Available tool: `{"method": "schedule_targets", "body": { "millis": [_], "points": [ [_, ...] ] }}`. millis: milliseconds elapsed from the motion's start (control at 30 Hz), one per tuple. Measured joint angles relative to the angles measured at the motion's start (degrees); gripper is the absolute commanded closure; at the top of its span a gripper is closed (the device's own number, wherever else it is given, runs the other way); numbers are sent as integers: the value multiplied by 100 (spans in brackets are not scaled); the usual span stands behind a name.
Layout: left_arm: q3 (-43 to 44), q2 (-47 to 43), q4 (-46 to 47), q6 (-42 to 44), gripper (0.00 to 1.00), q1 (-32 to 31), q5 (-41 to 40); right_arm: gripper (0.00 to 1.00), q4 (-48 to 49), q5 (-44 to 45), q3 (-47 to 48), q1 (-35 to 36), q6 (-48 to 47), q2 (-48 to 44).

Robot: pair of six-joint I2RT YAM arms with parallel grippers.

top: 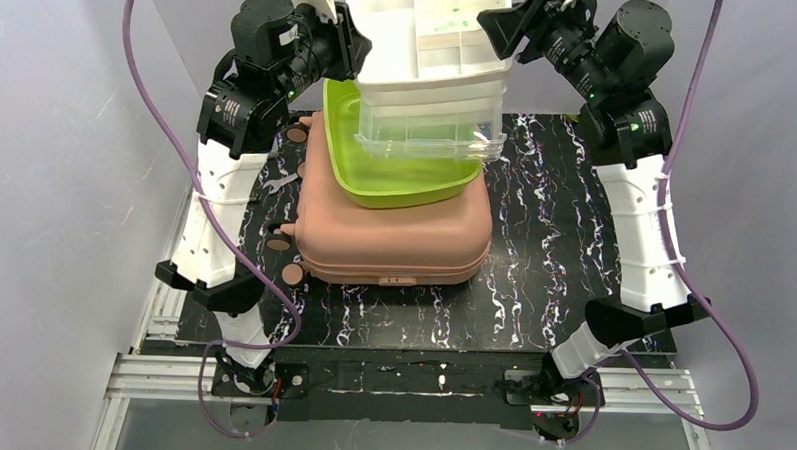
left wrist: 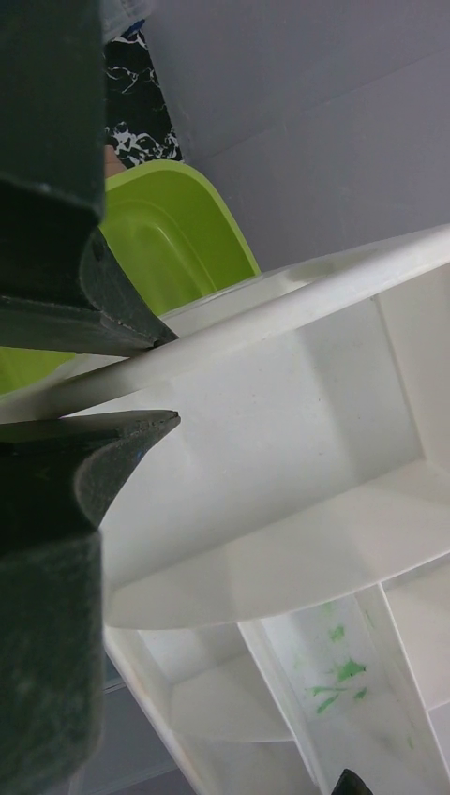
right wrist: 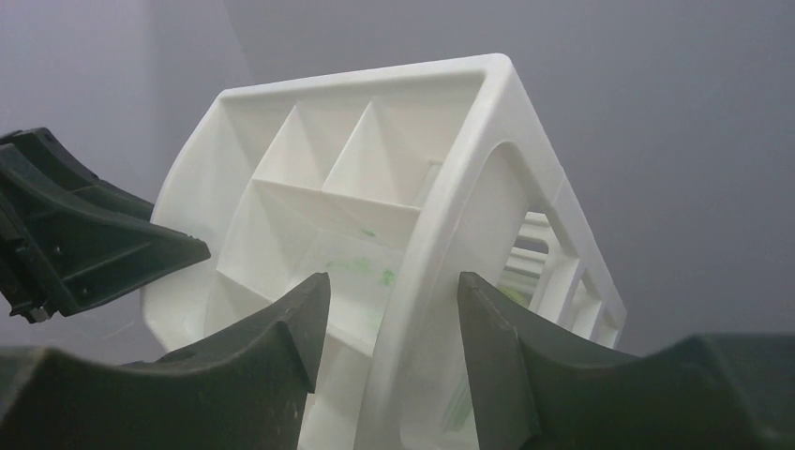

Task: Open, take out, and arrange the luggage
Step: Pass from the left arm to the right

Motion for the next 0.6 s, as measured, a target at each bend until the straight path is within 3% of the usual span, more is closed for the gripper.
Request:
{"method": "schedule_targets", "body": {
  "millis": [233,500,600],
  "points": [
    [-22,-2,-2,17,100,-9,-11,57,-31,431,85,7,76,79],
    [-22,-7,61,7,100,-133,-20,97,-44,942,151,22,13,107],
    [-20,-7,74,31,100,-184,-116,99,-35,1088,151,22,17,155]
  ]
}}
